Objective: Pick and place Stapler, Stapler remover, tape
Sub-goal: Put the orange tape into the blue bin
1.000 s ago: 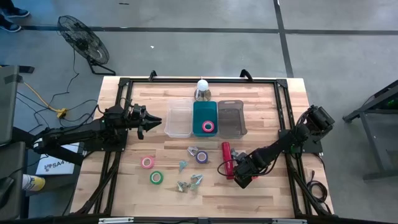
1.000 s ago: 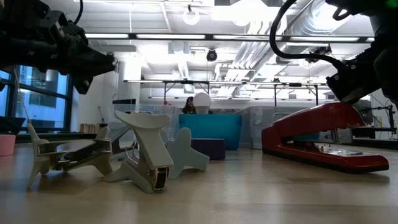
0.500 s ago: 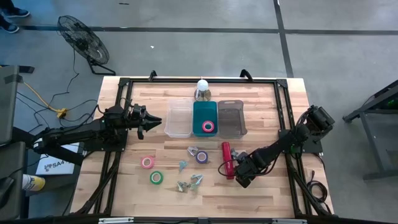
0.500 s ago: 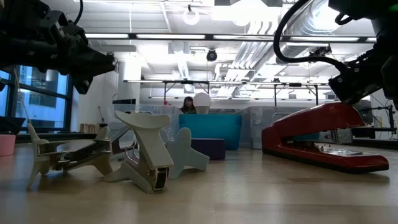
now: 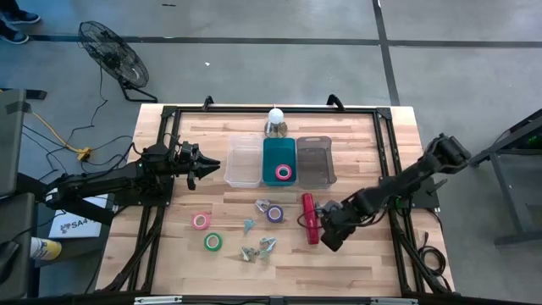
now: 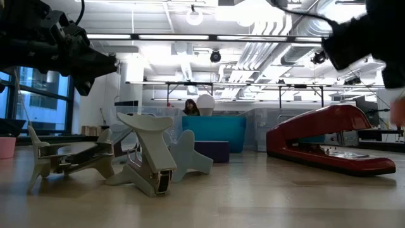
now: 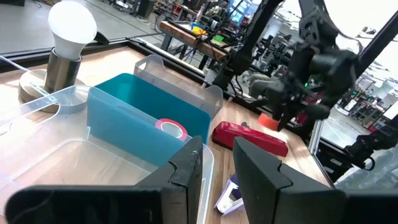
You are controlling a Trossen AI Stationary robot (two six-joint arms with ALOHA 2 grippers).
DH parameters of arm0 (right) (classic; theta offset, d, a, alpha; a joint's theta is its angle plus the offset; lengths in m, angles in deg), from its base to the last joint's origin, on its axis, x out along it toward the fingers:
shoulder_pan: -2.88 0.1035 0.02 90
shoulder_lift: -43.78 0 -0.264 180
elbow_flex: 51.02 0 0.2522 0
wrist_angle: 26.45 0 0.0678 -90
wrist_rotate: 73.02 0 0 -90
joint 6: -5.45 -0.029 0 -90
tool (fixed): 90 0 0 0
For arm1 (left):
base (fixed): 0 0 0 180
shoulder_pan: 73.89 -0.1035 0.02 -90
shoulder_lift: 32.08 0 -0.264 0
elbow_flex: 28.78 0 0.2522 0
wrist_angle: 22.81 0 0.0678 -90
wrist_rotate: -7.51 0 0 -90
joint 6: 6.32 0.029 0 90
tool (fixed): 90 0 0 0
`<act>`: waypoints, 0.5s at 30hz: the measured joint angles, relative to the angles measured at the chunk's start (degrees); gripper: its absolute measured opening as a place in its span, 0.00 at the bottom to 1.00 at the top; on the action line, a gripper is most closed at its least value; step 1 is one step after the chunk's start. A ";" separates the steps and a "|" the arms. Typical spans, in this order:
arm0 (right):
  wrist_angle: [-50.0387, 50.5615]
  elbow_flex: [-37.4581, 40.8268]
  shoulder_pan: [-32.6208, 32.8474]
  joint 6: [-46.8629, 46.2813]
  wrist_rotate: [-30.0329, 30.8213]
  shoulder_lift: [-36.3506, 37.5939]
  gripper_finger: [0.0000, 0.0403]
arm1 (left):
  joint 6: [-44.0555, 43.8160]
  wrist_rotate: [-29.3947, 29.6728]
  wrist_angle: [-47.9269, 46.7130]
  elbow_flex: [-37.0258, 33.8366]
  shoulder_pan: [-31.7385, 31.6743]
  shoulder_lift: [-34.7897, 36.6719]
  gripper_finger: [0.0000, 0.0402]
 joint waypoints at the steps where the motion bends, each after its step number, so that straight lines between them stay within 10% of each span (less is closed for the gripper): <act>1: 1.38 -0.77 -0.55 1.45 0.17 0.85 0.08 | 0.00 0.00 -0.01 0.02 -0.01 -0.01 0.22; 15: 13.35 -16.27 -15.52 40.30 1.99 3.45 0.08 | 0.00 0.22 -0.01 0.00 0.01 -0.01 0.22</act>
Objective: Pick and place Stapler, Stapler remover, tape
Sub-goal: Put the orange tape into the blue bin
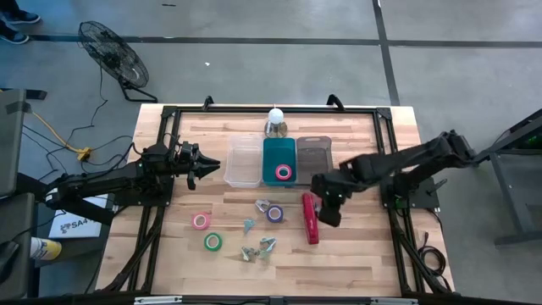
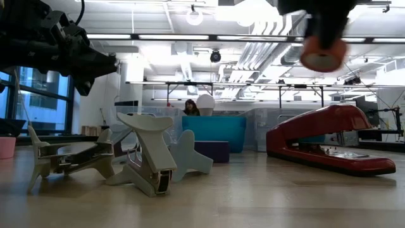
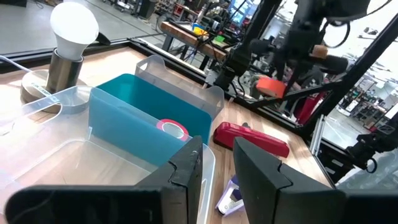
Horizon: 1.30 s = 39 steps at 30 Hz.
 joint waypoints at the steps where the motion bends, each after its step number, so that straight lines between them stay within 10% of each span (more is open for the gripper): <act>1: 0.01 -0.78 -1.07 3.15 -0.09 -0.45 0.08 | 0.00 0.00 0.00 0.00 0.00 0.02 0.22; 10: 1.21 -9.21 -10.25 21.79 -1.53 -7.29 0.08 | 0.00 -0.02 0.00 0.00 -0.01 0.01 0.22; 28: 8.46 -38.13 -22.91 11.04 -1.81 -35.80 0.09 | 0.00 -0.07 0.01 0.00 -0.01 0.02 0.22; 39: 10.28 -40.67 -23.26 7.06 -1.83 -43.22 0.09 | 0.00 -0.22 0.00 0.00 0.00 0.00 0.22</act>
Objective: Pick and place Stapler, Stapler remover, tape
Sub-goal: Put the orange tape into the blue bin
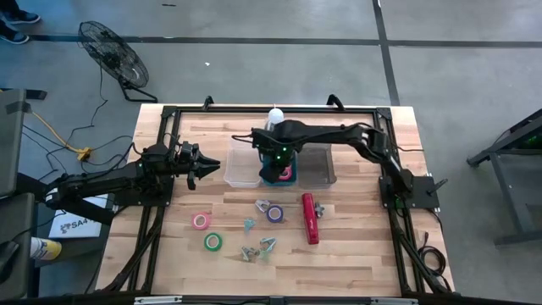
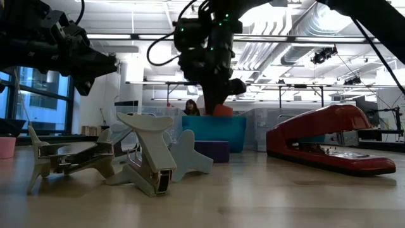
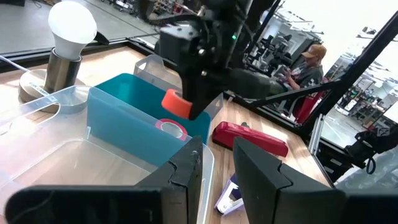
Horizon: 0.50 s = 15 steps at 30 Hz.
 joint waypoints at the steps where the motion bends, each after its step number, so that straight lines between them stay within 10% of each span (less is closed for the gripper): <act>1: 0.02 -0.02 0.00 -0.27 0.18 -0.42 0.09 | 0.00 0.00 0.00 0.00 -0.01 0.01 0.22; 15: -0.83 2.16 0.36 -3.88 2.45 -2.35 0.10 | 0.00 0.04 0.02 0.00 -0.01 0.01 0.22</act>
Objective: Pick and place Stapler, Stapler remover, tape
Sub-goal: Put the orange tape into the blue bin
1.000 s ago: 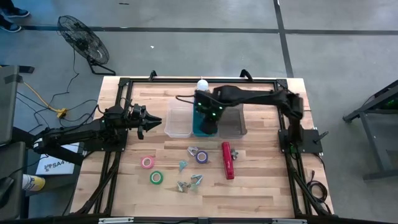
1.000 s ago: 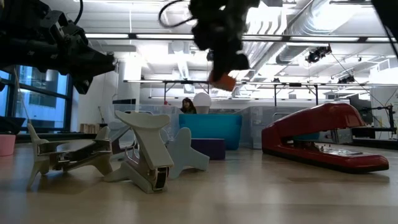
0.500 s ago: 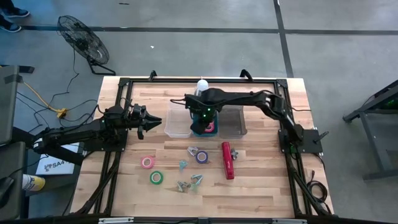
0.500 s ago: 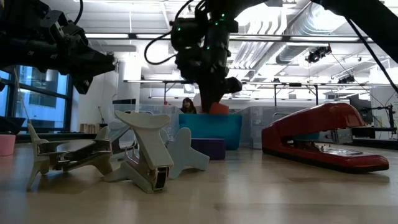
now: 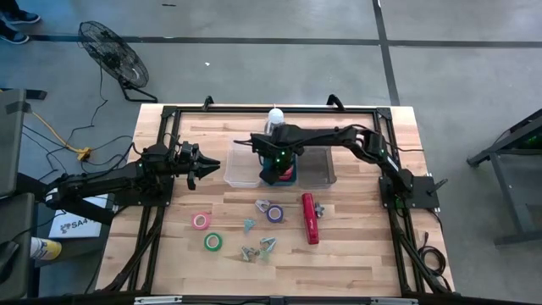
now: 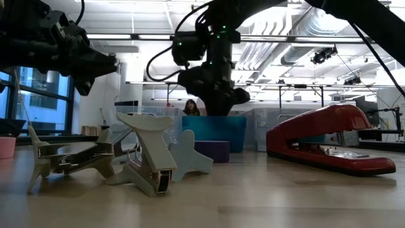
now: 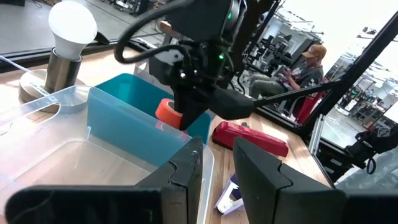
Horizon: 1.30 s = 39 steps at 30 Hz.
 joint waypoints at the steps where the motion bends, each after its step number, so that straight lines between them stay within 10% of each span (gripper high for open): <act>1: -0.72 0.48 0.16 0.00 0.01 0.00 0.10 | 0.00 0.00 0.00 0.00 0.00 -0.01 0.22; 39: -2.24 1.43 0.85 1.75 -2.15 0.02 0.20 | 0.00 0.11 -0.01 0.00 -0.02 -0.01 0.22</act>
